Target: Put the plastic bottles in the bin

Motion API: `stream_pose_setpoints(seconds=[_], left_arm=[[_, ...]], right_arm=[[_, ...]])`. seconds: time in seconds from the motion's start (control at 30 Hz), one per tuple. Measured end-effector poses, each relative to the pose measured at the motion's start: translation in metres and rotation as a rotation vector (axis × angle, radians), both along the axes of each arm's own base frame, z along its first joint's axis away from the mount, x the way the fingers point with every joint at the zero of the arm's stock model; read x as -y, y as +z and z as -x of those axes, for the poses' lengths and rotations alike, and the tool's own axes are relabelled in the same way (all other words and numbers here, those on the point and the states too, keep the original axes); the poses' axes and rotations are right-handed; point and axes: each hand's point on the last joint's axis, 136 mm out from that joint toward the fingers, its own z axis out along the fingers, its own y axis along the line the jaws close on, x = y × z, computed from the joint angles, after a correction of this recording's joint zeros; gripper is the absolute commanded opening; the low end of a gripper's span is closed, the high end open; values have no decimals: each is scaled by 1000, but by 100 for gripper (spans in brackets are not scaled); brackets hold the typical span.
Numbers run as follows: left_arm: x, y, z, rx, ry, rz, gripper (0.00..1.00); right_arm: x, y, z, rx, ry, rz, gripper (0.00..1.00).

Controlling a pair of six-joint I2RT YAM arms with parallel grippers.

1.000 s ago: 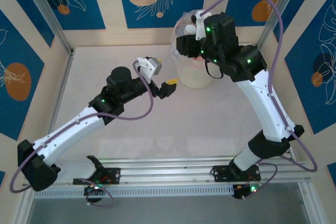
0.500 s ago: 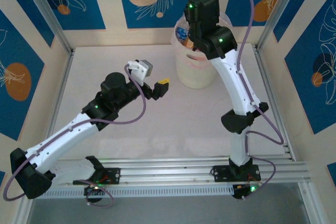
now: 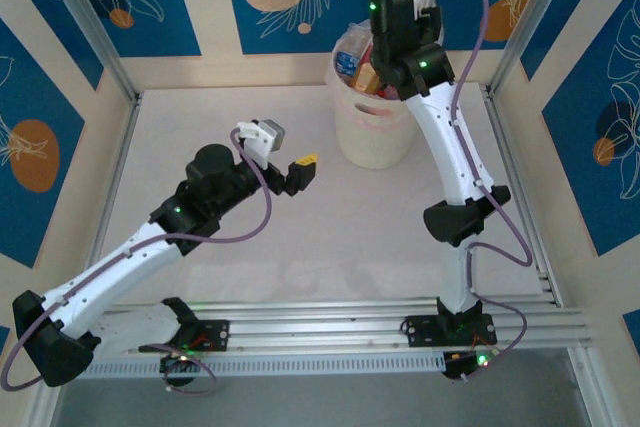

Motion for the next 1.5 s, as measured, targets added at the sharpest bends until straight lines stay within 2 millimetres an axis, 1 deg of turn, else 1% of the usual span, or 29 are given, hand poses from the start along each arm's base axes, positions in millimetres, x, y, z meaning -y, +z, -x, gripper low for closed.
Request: stream_pose_setpoints(seconds=[0.1,0.2,0.3,0.43,0.57,0.63,0.8,0.87,0.93,1.17,1.33,1.47,1.5], left_arm=[[0,-3,-1,-6,2,-6,99],[-1,-6,-1,-15,6,-11,99],[-2,-7,-1,-18,8,-13,99],[-2,-7,-2,-25,10,-7,99],[-1,-10,-3,-33,10,-8,100],[1,-12,-4,-40,11,-11,100],[3,-20,-7,-58,11,-25,99],[3,-20,-7,-59,11,-27,100],[3,-21,-8,-61,12,-27,100],[8,-25,-10,-85,4,-20,99],[11,-29,-10,-102,-6,-19,100],[11,-29,-10,-110,-8,-13,99],[11,-29,-10,-112,-8,-11,99]], right_arm=[[4,-30,-1,-74,-12,-11,15],[10,-54,4,-127,-23,-26,15],[12,-57,9,-107,-10,-88,15],[19,-51,20,-83,-2,-177,16],[29,-54,21,-80,-20,-241,18],[30,-62,19,-99,-24,-260,19],[37,-98,8,-188,-58,-274,20],[39,-106,3,-202,-66,-280,22],[42,-108,1,-203,-70,-285,24],[42,-108,1,-202,-71,-284,25],[43,-111,2,-196,-90,-297,28],[48,-113,2,-185,-116,-331,29],[51,-114,1,-181,-124,-345,31]])
